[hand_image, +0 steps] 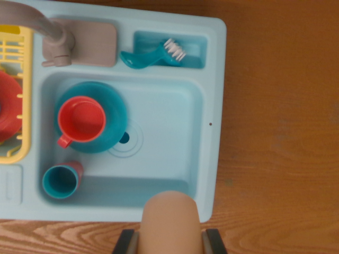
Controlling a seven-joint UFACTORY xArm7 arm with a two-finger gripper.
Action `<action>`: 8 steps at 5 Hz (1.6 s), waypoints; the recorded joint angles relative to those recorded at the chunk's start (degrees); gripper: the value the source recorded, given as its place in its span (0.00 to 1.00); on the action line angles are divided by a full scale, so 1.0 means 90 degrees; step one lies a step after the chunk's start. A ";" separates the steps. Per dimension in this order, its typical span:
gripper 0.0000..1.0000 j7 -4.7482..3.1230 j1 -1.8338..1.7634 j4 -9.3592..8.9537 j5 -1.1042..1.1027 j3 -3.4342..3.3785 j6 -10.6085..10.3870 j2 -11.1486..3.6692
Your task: Pick detergent from the sink
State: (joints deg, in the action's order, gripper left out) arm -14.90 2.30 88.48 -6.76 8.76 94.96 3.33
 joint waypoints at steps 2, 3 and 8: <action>1.00 -0.0014 -0.0003 0.0139 0.0002 -0.0003 0.0166 0.0027; 1.00 -0.0025 -0.0005 0.0254 0.0004 -0.0005 0.0302 0.0050; 1.00 -0.0042 -0.0009 0.0430 0.0007 -0.0008 0.0513 0.0085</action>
